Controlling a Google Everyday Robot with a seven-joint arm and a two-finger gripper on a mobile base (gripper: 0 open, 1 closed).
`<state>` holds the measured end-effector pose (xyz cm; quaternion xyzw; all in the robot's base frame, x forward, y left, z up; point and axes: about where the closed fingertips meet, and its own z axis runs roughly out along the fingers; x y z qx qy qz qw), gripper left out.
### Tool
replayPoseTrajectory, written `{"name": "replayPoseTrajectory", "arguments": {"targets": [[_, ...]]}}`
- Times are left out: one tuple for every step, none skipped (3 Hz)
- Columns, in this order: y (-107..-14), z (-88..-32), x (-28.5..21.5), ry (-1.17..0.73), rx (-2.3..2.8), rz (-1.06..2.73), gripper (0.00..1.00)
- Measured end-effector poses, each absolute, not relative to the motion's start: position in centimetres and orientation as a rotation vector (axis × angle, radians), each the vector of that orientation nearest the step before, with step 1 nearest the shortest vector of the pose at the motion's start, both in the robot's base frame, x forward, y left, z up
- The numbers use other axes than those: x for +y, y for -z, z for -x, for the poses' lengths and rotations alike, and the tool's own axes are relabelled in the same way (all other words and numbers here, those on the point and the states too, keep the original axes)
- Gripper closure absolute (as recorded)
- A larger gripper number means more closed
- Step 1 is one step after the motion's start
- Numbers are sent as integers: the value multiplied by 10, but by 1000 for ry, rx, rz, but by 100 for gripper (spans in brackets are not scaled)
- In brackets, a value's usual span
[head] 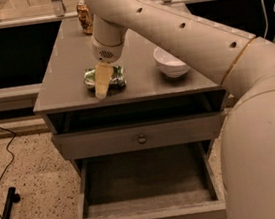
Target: Pick green can from middle drawer and place on counter
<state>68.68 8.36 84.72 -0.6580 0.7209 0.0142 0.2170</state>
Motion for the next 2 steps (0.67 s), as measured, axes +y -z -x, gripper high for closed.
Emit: {"name": "replayPoseTrajectory", "arguments": {"targets": [[-847, -687, 84, -40, 1997, 1823, 0], [-845, -686, 72, -63, 2002, 1808, 0]]}}
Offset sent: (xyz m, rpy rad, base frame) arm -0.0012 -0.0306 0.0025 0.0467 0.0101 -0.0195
